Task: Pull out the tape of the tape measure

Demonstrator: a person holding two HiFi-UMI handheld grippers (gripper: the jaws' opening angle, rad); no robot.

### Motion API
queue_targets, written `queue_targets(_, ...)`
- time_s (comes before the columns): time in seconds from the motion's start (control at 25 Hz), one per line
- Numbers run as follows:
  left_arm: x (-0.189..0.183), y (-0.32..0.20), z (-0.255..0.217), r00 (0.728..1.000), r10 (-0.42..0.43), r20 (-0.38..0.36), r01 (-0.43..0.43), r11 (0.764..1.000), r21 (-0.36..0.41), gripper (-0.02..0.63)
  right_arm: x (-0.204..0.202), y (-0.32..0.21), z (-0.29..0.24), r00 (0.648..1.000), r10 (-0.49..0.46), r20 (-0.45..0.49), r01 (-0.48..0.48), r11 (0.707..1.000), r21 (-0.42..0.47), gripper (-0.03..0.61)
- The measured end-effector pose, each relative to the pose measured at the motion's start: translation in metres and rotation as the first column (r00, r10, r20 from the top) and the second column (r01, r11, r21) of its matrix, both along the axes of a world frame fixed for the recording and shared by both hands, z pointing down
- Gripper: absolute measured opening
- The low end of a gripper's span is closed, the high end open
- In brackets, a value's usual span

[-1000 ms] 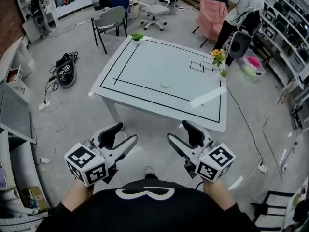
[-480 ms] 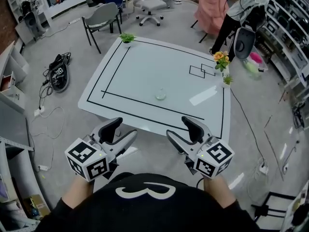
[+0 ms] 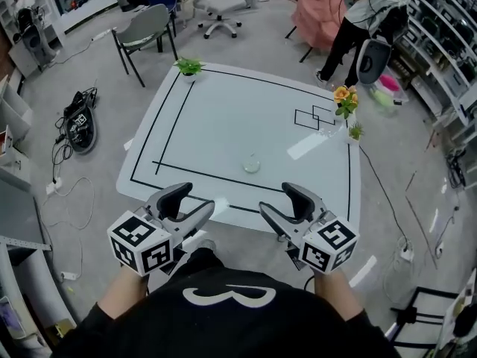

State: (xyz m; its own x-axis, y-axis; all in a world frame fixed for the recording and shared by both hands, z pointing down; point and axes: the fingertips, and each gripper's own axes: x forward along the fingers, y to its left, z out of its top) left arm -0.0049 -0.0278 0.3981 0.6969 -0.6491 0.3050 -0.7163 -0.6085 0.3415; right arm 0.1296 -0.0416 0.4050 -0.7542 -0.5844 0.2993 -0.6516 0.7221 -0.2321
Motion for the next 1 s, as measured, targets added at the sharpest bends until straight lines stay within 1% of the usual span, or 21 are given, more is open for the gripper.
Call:
queue_targets(0.24,-0.017,-0.051,0.003,0.996,0.090,0.019,-0.089,0.995,-0.039,0.249,-0.019,-0.041,0.004,0.997,0.079,-0.020,-0.080,0.996,-0.048,0.275)
queue_targets(0.56,-0.041,-0.093,0.022,0.984,0.179,0.018,-0.177,0.981,-0.083,0.249,-0.038,-0.081,0.041,0.985,0.155,-0.081,-0.164,0.980,-0.115,0.275)
queue_targets(0.72,-0.053,-0.109,0.032,0.979,0.205,0.009,-0.203,0.975,-0.087,0.249,-0.046,-0.094,0.063,0.973,0.184,-0.142,-0.202,0.971,-0.128,0.275)
queue_targets(1.0,-0.062,-0.135,0.045,0.970,0.242,0.015,-0.239,0.966,-0.093,0.249,-0.045,-0.113,0.103,0.942,0.218,-0.255,-0.260,0.955,-0.145,0.275)
